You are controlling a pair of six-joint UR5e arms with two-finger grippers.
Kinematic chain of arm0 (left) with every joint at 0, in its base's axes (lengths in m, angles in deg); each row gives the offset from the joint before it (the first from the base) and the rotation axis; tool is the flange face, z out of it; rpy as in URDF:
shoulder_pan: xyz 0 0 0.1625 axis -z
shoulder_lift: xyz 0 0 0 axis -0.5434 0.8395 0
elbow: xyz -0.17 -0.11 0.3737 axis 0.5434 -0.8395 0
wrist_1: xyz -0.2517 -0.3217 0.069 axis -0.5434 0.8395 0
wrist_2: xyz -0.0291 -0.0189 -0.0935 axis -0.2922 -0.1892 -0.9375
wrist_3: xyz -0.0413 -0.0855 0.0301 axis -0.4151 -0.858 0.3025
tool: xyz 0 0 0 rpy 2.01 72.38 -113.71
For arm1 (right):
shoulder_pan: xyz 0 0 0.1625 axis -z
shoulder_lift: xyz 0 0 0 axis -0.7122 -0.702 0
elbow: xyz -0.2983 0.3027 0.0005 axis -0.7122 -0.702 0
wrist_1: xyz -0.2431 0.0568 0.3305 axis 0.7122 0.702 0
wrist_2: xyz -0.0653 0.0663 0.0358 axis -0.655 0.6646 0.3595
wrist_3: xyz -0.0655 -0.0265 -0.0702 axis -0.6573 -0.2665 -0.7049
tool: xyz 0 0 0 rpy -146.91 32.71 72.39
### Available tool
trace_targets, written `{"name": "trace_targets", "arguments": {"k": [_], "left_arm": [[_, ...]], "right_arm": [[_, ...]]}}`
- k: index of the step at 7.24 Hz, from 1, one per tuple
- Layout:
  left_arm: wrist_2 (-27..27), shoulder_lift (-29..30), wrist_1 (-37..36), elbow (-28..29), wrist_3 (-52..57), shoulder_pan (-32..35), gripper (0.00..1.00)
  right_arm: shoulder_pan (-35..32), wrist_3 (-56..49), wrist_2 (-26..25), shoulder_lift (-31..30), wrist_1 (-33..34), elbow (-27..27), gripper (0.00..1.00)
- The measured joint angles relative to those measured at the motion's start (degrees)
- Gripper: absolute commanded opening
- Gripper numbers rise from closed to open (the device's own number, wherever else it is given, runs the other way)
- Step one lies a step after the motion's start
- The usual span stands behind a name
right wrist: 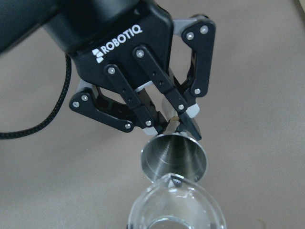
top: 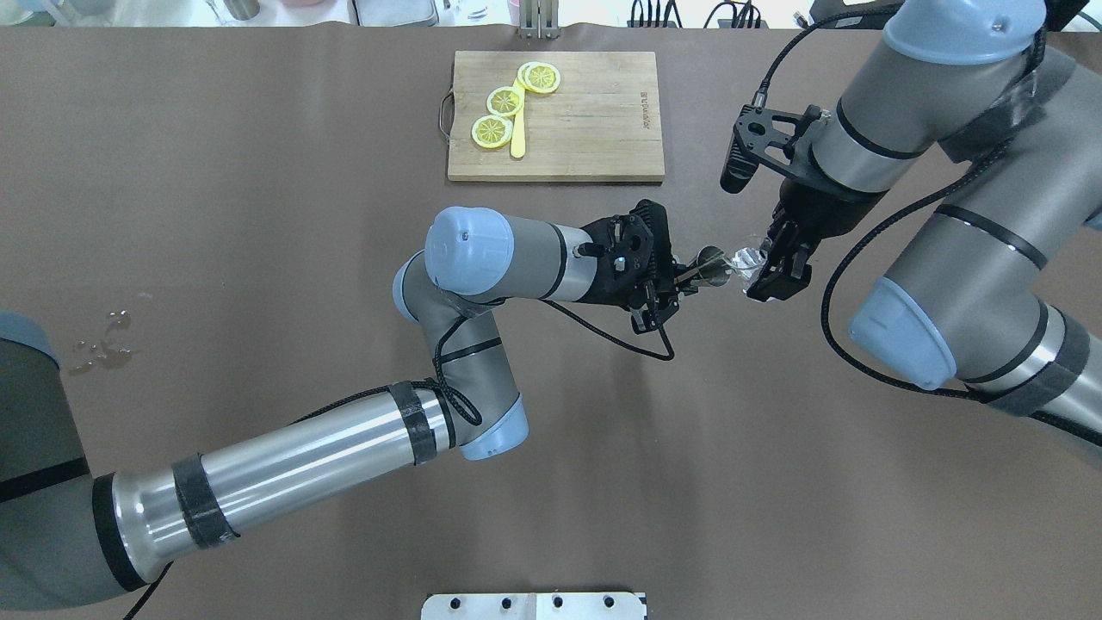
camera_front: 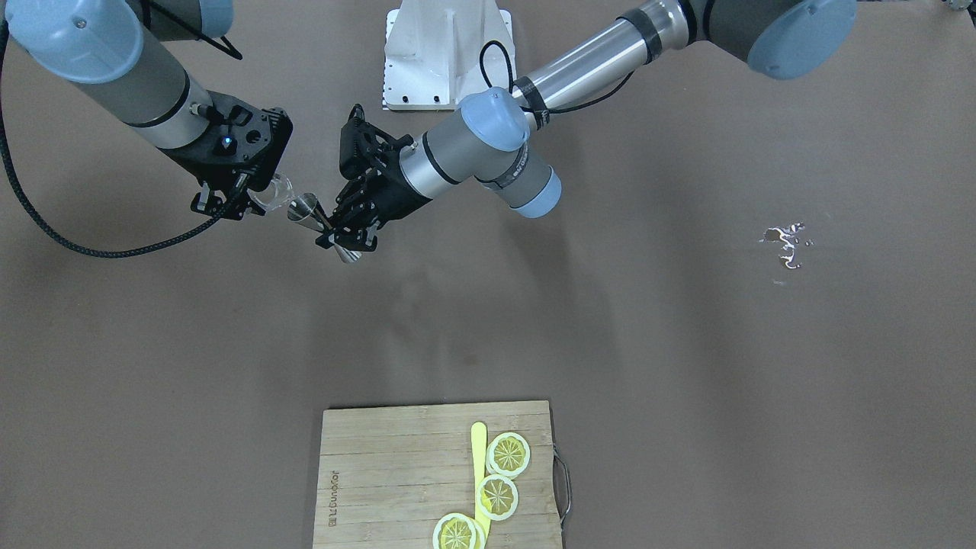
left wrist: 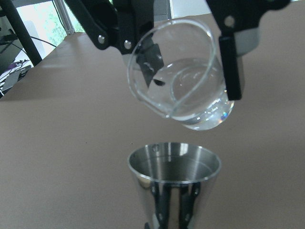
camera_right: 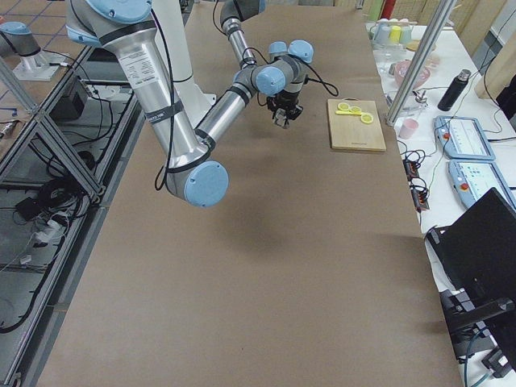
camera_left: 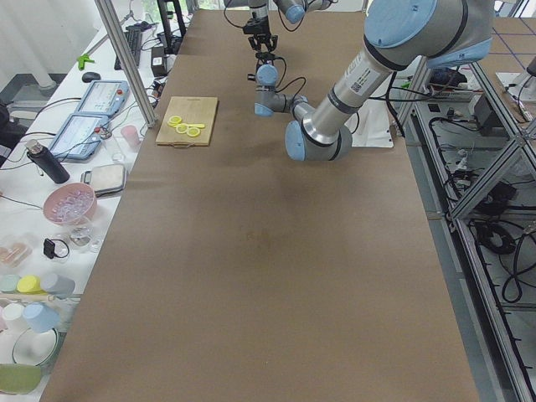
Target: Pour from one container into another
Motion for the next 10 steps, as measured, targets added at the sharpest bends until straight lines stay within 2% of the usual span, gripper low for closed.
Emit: {"name": "trace_targets", "arguments": {"k": [4, 10], "left_arm": [[0.0, 0.1, 0.5, 0.0, 0.0, 0.0, 0.00], [0.0, 0.1, 1.0, 0.0, 0.0, -0.1, 0.00]], "right_arm": [[1.3, -1.8, -2.6, 3.6, 9.1, -0.1, 0.00], [2.2, -3.0, -5.8, 8.0, 19.0, -0.9, 0.00]]}}
